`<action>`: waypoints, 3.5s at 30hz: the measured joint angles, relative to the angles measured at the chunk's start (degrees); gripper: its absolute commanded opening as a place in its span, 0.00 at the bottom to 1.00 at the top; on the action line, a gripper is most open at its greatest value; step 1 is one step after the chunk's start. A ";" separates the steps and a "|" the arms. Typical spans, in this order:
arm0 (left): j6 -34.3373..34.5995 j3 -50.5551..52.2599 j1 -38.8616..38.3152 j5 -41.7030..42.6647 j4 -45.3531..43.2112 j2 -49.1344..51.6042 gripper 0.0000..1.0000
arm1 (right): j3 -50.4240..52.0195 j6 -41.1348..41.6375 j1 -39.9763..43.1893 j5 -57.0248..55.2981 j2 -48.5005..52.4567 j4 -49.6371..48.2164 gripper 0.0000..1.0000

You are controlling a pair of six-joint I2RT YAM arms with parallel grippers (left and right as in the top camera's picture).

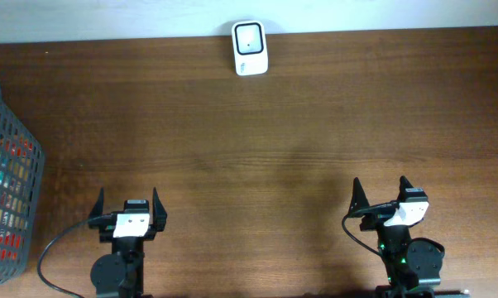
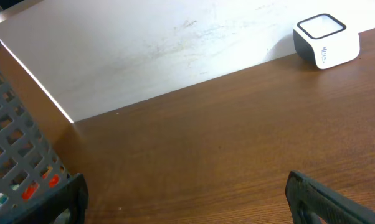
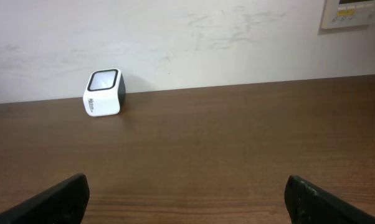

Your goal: Scan the item barcode

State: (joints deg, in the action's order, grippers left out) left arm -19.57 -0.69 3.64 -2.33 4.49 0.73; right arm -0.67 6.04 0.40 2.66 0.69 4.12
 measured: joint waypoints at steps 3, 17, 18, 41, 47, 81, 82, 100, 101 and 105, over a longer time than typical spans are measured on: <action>0.00 0.00 0.00 0.00 -0.02 0.00 0.99 | 0.00 0.00 -1.51 0.09 0.00 0.00 0.99; 0.00 0.00 0.00 0.00 0.00 0.00 0.99 | 0.00 0.00 -1.95 0.17 0.00 0.00 0.99; 0.00 0.00 0.00 0.00 -0.02 0.00 0.99 | 0.00 0.00 -1.95 0.15 0.00 0.02 0.99; 0.00 0.00 0.00 0.00 -0.66 0.00 0.99 | 0.00 0.02 -1.95 0.17 0.00 0.00 0.99; -0.02 0.00 0.00 1.11 -1.62 0.00 0.99 | 0.00 -0.02 -1.95 0.17 0.00 0.00 0.99; -0.42 -86.51 -0.15 25.35 46.34 75.43 0.99 | 0.00 -0.04 -1.95 0.17 0.00 0.00 0.99; -0.42 -88.08 -0.15 25.86 47.23 77.29 0.99 | 0.00 0.00 -1.95 0.17 0.00 0.00 0.99; 20.39 -107.12 33.16 1.62 37.86 83.21 0.99 | 0.00 -0.02 -1.95 0.17 0.00 0.00 0.99; 20.79 -107.12 36.37 0.81 37.92 84.48 1.00 | 0.00 -0.02 -1.95 0.17 0.00 0.00 0.99; 21.16 -107.16 43.89 2.56 36.61 94.38 1.00 | 0.00 0.02 -1.95 0.17 0.00 0.00 0.99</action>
State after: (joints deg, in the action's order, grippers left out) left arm 1.58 -107.85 47.53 0.23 41.10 95.11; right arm -0.67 6.07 -1.54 2.83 0.69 4.12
